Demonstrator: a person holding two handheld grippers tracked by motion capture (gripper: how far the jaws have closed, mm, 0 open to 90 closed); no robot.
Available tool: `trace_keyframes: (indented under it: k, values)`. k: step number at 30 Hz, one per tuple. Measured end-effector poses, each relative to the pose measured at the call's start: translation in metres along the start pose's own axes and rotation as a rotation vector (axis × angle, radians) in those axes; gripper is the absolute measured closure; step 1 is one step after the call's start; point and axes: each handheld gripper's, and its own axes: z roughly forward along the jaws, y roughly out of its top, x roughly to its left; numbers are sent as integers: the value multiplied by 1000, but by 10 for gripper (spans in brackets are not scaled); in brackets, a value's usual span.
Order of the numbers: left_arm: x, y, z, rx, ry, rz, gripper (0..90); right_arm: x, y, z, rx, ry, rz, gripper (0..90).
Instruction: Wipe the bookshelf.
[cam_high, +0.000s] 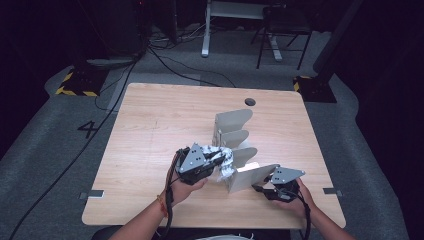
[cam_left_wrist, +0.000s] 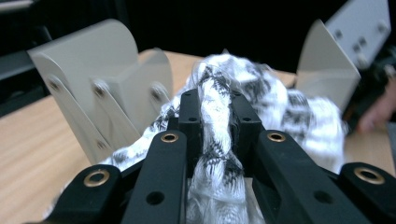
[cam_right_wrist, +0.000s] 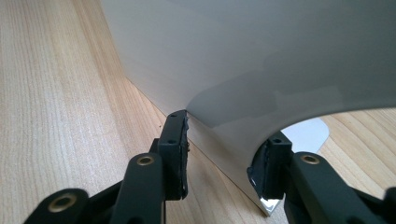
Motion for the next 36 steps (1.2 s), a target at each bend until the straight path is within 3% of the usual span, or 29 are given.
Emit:
trace_keyframes:
  k: [5,11,14,15,16,19,22,26,31,36]
  values:
    - [-3,-17,7,71,-72,3,785,1,0,0,0,-2,5,623]
    - [-5,-40,27,214,-85,43,783,0,0,0,0,-2,7,623]
    - [-2,-49,37,280,-64,65,780,0,0,0,1,-3,7,623]
    - [1,-51,39,283,-54,52,779,0,0,0,1,-3,5,623]
    - [5,-51,40,281,-48,33,779,0,0,0,1,-4,5,623]
    - [13,-48,41,273,-11,31,778,0,0,0,1,-3,7,624]
    - [24,-41,38,239,30,9,778,0,0,0,2,-3,6,624]
    - [33,-28,32,185,70,12,776,-1,0,0,2,-4,8,622]
    - [39,-6,23,89,92,6,777,-1,0,1,3,-4,11,620]
    - [36,11,16,18,79,24,777,-1,0,1,3,-5,11,620]
